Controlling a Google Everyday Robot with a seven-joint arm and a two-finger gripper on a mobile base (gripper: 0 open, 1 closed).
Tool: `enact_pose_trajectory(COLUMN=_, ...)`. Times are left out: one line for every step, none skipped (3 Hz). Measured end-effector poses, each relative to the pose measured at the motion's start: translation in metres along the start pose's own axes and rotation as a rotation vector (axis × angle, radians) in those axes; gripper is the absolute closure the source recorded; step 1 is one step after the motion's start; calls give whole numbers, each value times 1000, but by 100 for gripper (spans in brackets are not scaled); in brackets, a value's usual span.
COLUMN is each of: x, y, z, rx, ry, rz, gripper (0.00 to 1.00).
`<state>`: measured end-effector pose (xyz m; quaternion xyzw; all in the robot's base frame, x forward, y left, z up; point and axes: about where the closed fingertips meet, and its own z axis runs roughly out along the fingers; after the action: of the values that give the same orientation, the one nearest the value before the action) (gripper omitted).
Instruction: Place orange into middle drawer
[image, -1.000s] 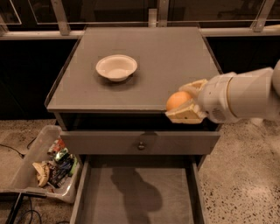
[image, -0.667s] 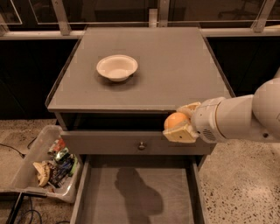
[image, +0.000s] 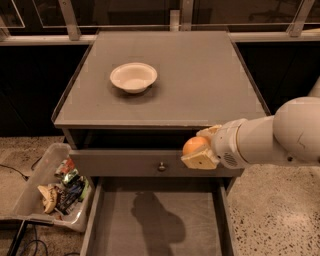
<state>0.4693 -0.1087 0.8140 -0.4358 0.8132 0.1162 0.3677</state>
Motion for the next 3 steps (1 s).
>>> enact_pose_trajectory(x=31, y=13, z=36, rx=-50, ry=29, rz=74, gripper=100)
enact_pose_trajectory(x=66, y=25, z=70, rx=-83, ry=40, rz=134, gripper=100)
enact_pose_trajectory(x=97, y=39, z=97, rx=-87, ry=37, rz=160, gripper=100)
